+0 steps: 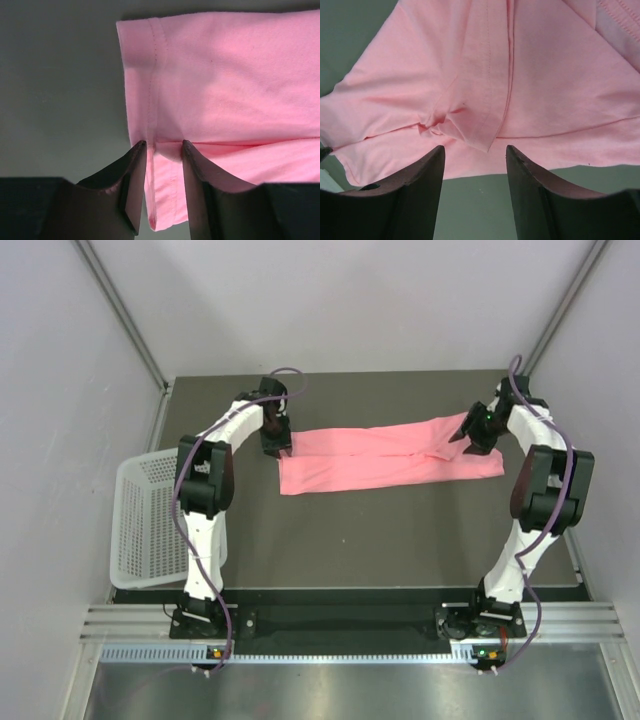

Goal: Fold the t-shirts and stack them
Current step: Fold the tshirt

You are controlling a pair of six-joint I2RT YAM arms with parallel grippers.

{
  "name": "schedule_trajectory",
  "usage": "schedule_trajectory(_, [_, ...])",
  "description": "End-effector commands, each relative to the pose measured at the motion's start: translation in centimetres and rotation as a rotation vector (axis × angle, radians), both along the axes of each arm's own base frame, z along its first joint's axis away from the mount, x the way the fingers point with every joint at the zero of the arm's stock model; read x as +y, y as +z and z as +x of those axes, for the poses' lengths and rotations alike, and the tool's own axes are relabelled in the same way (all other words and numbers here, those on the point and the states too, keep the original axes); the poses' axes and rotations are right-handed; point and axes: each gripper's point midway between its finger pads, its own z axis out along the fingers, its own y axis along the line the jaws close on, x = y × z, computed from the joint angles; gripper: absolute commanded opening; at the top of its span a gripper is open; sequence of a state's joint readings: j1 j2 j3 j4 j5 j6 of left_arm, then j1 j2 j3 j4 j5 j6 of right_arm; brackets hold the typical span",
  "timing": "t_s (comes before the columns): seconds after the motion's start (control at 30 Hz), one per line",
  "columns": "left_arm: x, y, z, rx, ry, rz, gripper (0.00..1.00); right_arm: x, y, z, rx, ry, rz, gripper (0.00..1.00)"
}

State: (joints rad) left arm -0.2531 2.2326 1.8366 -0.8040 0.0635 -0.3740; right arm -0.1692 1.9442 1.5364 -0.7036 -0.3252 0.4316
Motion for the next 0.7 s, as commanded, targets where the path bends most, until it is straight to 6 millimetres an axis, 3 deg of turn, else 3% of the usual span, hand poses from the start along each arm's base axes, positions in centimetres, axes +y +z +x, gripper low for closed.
schedule_trajectory(0.0, [-0.3, 0.9, 0.8, -0.042, -0.006, -0.022, 0.38, 1.3, 2.1, 0.3, -0.063, -0.002, 0.010, 0.52])
schedule_trajectory(0.2, [0.1, 1.3, 0.9, -0.054, 0.007, 0.000, 0.20, 2.7, 0.2, -0.5, -0.015, -0.060, 0.088, 0.54])
schedule_trajectory(0.67, [2.2, 1.5, 0.4, -0.034, 0.066, 0.082, 0.00, 2.8, -1.9, 1.2, -0.005, -0.122, 0.113, 0.50])
